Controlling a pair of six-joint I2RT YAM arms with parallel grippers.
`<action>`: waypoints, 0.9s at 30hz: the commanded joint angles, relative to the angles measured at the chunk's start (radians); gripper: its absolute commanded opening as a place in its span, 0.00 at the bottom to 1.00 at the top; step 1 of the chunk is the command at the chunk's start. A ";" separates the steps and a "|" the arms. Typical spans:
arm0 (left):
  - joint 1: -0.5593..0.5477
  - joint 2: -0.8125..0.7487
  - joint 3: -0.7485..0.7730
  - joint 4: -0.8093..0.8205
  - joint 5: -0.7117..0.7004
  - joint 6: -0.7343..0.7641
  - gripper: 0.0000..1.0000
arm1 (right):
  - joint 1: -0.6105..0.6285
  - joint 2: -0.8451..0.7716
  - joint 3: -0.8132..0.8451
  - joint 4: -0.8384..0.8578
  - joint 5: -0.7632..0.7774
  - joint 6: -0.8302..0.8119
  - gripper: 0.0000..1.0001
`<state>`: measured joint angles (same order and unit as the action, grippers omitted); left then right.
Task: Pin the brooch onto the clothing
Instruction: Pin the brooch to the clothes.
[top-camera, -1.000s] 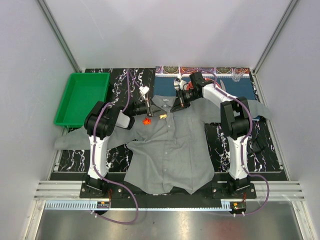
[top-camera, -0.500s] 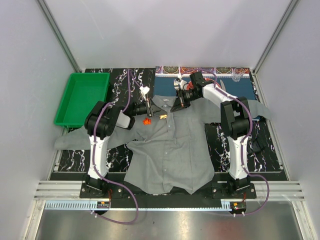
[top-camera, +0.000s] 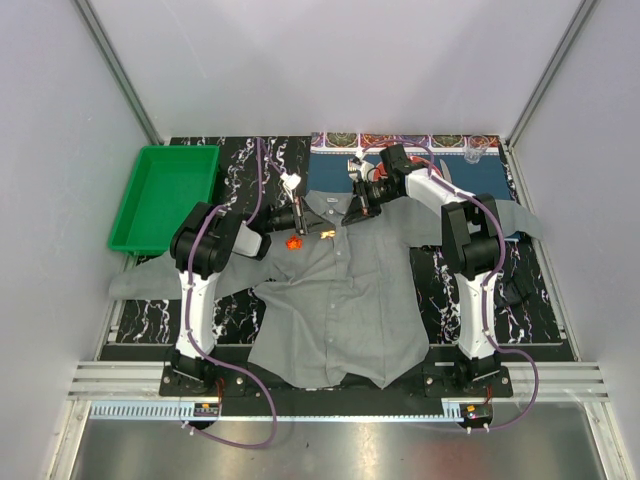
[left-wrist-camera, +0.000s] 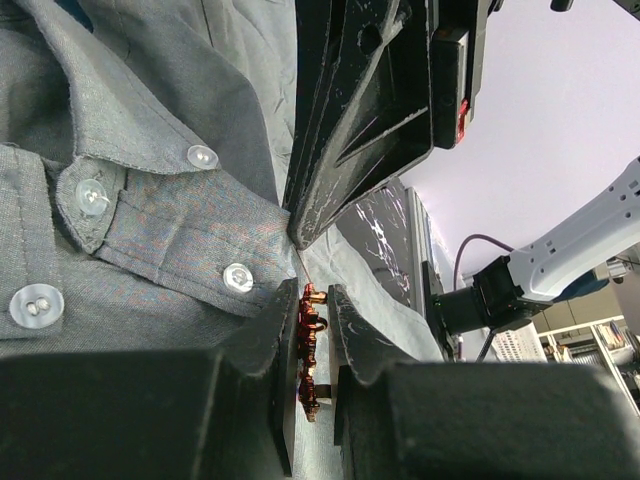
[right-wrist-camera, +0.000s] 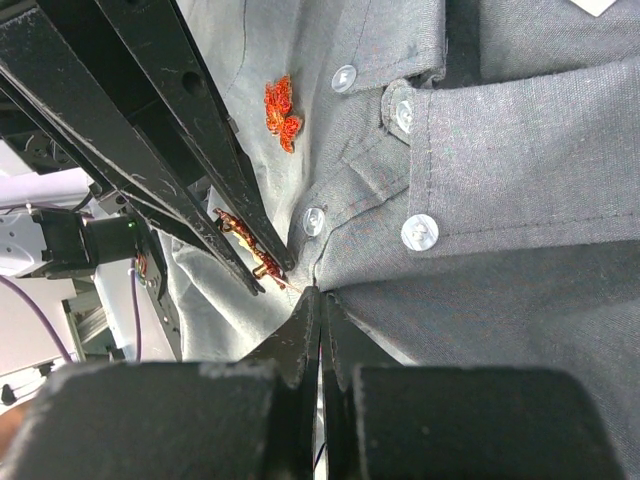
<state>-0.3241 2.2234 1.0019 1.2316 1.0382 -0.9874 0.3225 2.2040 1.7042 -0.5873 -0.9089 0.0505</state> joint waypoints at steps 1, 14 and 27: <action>-0.035 0.015 0.027 0.112 -0.041 0.056 0.00 | 0.039 -0.092 0.002 0.023 -0.120 0.038 0.00; -0.041 0.027 0.032 0.114 -0.041 0.052 0.00 | 0.039 -0.095 -0.006 0.027 -0.120 0.040 0.00; -0.018 -0.008 -0.017 0.155 -0.040 0.018 0.38 | 0.024 -0.078 0.002 0.018 -0.053 0.042 0.00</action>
<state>-0.3534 2.2406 1.0004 1.2446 1.0164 -0.9798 0.3439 2.1929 1.6936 -0.5728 -0.9367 0.0799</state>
